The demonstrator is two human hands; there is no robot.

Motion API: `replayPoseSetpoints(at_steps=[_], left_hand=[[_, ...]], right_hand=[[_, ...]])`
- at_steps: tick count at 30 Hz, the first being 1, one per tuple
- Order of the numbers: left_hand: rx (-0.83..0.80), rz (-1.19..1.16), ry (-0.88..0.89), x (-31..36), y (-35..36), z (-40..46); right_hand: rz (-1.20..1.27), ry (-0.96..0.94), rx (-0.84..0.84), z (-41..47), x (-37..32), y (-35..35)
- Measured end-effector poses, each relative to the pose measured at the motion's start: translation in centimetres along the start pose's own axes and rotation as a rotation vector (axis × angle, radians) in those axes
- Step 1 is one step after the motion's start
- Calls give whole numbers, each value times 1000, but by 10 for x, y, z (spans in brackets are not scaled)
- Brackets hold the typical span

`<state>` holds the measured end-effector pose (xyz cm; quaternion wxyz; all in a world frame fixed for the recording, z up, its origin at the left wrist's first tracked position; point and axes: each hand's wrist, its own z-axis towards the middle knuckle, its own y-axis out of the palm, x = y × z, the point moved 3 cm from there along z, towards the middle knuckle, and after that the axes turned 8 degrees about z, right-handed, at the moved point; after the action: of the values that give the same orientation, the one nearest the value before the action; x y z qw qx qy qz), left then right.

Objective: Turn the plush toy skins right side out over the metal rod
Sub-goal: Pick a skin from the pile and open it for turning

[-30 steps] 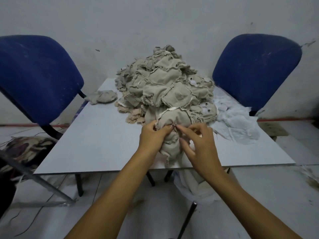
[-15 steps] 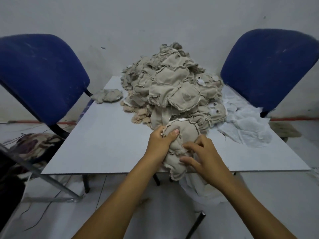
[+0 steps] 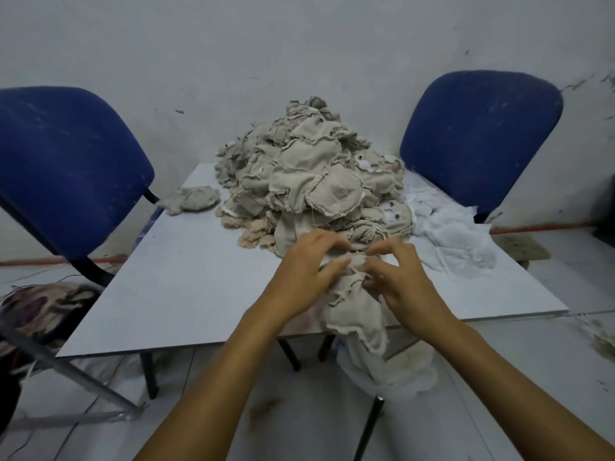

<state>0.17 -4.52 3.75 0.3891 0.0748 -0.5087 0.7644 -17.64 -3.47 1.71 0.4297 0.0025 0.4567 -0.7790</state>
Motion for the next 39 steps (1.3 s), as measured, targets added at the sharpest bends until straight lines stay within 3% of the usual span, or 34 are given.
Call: replayPoseSetpoints(at_steps=[4, 8, 14, 19, 24, 29, 34, 36, 39], left_hand=[[-207, 8, 44, 5, 9, -13], [-187, 99, 60, 1, 8, -11], [-81, -297, -206, 1, -6, -2], [-321, -189, -220, 2, -9, -5], [-404, -499, -286, 2, -11, -13], [-496, -256, -193, -6, -7, -12], [-335, -128, -194, -8, -4, -7], [-319, -99, -190, -4, 0, -7], [-327, -56, -158, 1, 5, -11]], right_hand=[[21, 49, 38, 3, 2, -2], [81, 86, -81, 4, -1, 7], [448, 224, -352, 7, -4, 4], [637, 273, -230, 8, -6, 11], [839, 322, -145, 13, -7, 9], [886, 417, -207, 9, -2, 17], [877, 416, -363, 5, -11, 10], [778, 399, -414, 3, -16, 9], [593, 367, -345, 2, -17, 11]])
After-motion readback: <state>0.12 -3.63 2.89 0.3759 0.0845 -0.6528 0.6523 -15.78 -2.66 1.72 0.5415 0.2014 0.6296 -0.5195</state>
